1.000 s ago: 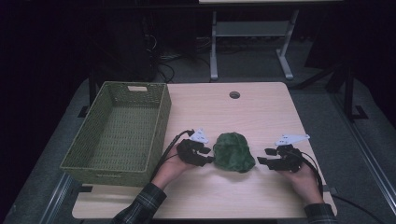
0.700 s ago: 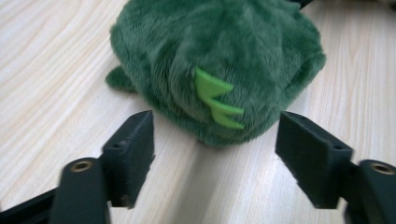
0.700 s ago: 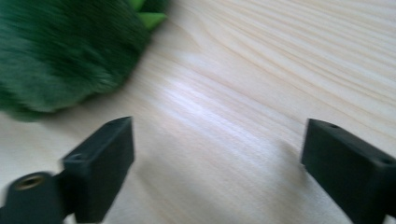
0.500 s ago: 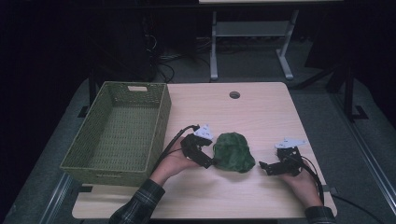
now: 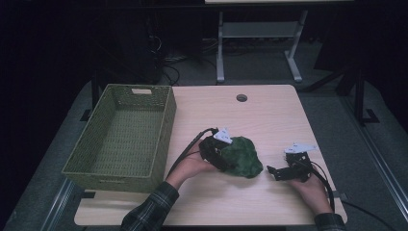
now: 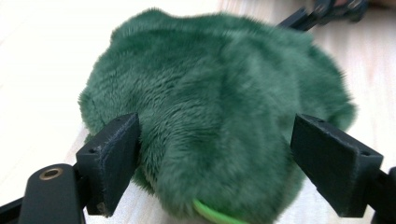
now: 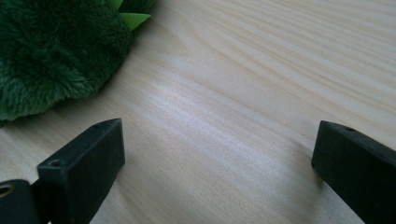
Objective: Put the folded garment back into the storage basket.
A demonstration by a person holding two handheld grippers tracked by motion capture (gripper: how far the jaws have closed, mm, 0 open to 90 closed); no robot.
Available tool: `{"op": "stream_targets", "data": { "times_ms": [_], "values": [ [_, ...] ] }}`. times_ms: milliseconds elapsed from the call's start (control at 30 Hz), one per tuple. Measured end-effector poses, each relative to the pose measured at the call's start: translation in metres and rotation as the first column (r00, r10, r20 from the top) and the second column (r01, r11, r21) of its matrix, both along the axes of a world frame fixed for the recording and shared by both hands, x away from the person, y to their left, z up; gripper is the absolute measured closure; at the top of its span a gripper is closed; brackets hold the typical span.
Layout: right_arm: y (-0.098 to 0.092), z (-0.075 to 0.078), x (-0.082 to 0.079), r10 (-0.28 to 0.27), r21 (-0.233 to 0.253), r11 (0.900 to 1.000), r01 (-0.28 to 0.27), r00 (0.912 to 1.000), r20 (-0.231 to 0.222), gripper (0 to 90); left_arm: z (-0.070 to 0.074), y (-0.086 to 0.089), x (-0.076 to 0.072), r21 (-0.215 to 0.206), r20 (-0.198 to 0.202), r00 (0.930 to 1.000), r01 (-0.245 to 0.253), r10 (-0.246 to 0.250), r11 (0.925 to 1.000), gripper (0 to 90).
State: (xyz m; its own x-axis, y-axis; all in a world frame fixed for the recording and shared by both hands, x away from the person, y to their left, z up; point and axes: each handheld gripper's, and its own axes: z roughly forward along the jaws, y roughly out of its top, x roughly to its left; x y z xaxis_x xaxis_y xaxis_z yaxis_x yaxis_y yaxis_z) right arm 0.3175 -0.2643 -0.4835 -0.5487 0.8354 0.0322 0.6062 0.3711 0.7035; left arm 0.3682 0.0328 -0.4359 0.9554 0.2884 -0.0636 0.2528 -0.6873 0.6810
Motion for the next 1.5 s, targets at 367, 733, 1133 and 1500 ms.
{"op": "stream_targets", "data": {
  "times_ms": [367, 733, 1133, 1500],
  "values": [
    [0.0, 0.0, 0.0, 0.0, 0.0, 1.0, 0.0, 1.0, 0.0, 2.3, -0.02, -0.008, -0.002, 0.061, -0.011, 0.9999, 0.003, -0.003, 0.9982, 16.3],
    [0.0, 0.0, 0.0, -0.002, -0.002, 1.0, 0.002, 1.0, 0.002, 2.3, -0.028, -0.012, -0.008, 0.093, 0.051, 0.9987, 0.005, -0.01, 0.9957, 18.9],
    [0.0, 0.0, 0.0, -0.003, -0.002, 1.0, 0.003, 1.0, 0.004, 2.4, -0.023, -0.008, -0.012, 0.096, 0.061, 0.9977, 0.024, -0.03, 0.9951, 55.9],
    [0.0, 0.0, 0.0, -0.002, -0.003, 1.0, 0.002, 1.0, 0.003, 2.3, -0.019, -0.002, -0.008, 0.068, 0.009, 0.9999, -0.011, 0.011, 0.9976, 67.7]
  ]
}}
